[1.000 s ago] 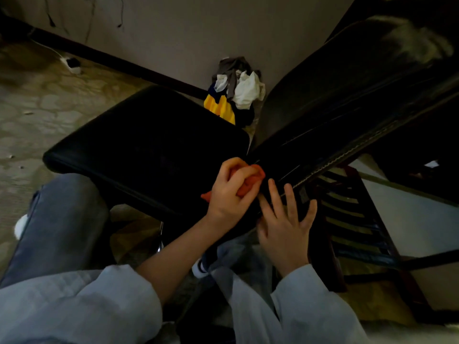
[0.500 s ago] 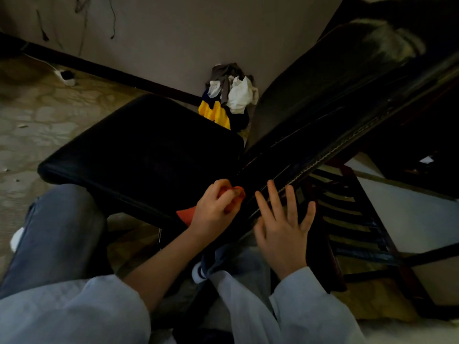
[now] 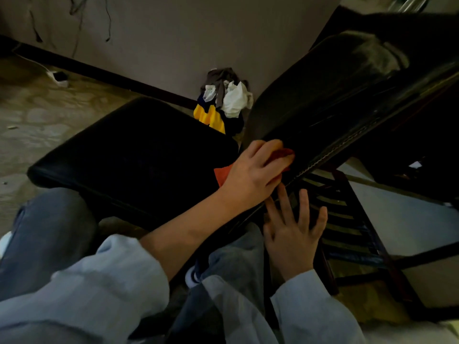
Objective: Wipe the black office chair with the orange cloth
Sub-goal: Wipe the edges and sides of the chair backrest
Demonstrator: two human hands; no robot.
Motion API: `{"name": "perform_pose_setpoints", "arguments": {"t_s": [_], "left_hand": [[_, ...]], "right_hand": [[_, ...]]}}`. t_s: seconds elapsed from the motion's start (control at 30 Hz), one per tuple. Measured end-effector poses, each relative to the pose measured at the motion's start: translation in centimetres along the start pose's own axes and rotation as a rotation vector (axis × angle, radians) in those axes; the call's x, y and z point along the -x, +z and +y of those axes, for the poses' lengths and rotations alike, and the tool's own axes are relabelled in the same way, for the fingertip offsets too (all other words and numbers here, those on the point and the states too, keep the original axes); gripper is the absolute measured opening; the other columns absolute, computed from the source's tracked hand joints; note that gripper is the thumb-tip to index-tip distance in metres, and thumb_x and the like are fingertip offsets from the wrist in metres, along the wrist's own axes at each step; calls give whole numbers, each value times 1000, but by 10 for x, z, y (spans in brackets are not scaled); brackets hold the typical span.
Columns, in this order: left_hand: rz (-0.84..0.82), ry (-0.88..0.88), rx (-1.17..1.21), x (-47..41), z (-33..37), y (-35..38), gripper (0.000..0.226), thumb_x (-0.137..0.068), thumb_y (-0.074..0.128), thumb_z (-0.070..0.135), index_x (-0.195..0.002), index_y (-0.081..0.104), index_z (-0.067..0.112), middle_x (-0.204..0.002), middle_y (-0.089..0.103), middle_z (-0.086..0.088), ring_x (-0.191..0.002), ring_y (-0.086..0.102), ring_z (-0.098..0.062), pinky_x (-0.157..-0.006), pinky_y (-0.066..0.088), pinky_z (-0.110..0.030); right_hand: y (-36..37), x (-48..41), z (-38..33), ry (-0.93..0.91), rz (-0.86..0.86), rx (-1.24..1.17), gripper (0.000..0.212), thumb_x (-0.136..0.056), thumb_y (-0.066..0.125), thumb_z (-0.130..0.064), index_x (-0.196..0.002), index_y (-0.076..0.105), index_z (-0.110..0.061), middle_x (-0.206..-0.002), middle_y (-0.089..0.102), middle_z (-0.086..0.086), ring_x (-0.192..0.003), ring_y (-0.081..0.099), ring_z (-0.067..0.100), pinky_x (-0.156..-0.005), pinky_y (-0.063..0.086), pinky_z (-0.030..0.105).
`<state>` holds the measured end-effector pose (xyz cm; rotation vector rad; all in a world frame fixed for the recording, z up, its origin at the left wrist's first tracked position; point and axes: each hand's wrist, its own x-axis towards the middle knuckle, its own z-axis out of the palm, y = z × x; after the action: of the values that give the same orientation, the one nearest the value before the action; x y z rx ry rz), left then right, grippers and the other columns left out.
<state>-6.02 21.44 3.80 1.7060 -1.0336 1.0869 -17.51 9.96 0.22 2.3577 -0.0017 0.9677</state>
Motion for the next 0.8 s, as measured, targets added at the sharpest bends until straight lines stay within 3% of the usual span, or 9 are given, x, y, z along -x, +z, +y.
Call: {"name": "perform_pose_setpoints", "arguments": {"t_s": [0.07, 0.13, 0.3, 0.43, 0.5, 0.63, 0.73, 0.8], "left_hand": [[-69, 18, 0, 3, 0, -4, 31, -81, 57, 11, -109, 67, 2, -119, 43, -11, -95, 45, -29, -84, 40, -33], [-140, 19, 7, 6, 0, -9, 37, -82, 53, 17, -113, 66, 2, -119, 52, -17, -94, 49, -32, -86, 41, -36], [-221, 22, -8, 10, 2, -9, 32, -90, 48, 14, -114, 65, 1, -114, 61, -20, -89, 59, -36, -83, 45, -41], [-275, 27, -27, 13, 1, -8, 34, -88, 44, 10, -113, 65, 0, -112, 62, -19, -91, 54, -30, -84, 41, -34], [-340, 34, -39, 17, -1, -11, 37, -87, 41, 13, -113, 65, 1, -112, 62, -19, -91, 47, -26, -84, 37, -32], [-440, 24, -53, 34, -9, -8, 39, -87, 44, 14, -123, 57, 6, -114, 61, -17, -90, 57, -32, -85, 38, -33], [-352, -127, 32, 29, -1, -11, 54, -83, 62, 8, -134, 45, 6, -117, 58, -19, -99, 50, -27, -90, 47, -33], [-231, -216, 51, 14, 5, -13, 60, -79, 70, 8, -133, 46, -1, -119, 54, -23, -104, 49, -25, -94, 41, -24]], "right_hand": [[3, 3, 3, -11, 1, 18, 56, -81, 40, -32, -136, 35, -29, -159, -5, -6, -146, -10, 24, -114, -8, 51], [4, 4, 5, -11, 3, 19, 56, -81, 41, -34, -137, 34, -29, -158, -10, -7, -145, -11, 23, -113, -7, 51], [3, 0, 8, 13, 11, -1, 50, -81, 41, -34, -131, 40, -26, -157, 13, -3, -146, -9, 21, -113, -5, 50], [-1, 0, 14, 1, 4, 14, 52, -80, 40, -32, -132, 40, -27, -150, 26, -1, -141, 11, 27, -113, -2, 51], [-3, -3, 14, 1, -1, 1, 52, -79, 39, -31, -130, 41, -25, -148, 29, 1, -137, 20, 29, -113, 1, 50], [-5, -10, 13, 30, -11, -39, 52, -78, 37, -29, -129, 42, -22, -147, 30, 3, -134, 26, 31, -111, 5, 50], [-6, -12, 12, 65, -38, -37, 55, -78, 37, -31, -132, 40, -21, -148, 28, 5, -135, 24, 31, -112, 4, 49], [-5, -12, 12, 113, -47, -62, 57, -77, 38, -32, -133, 39, -21, -149, 26, 8, -136, 23, 32, -113, 2, 47]]}}
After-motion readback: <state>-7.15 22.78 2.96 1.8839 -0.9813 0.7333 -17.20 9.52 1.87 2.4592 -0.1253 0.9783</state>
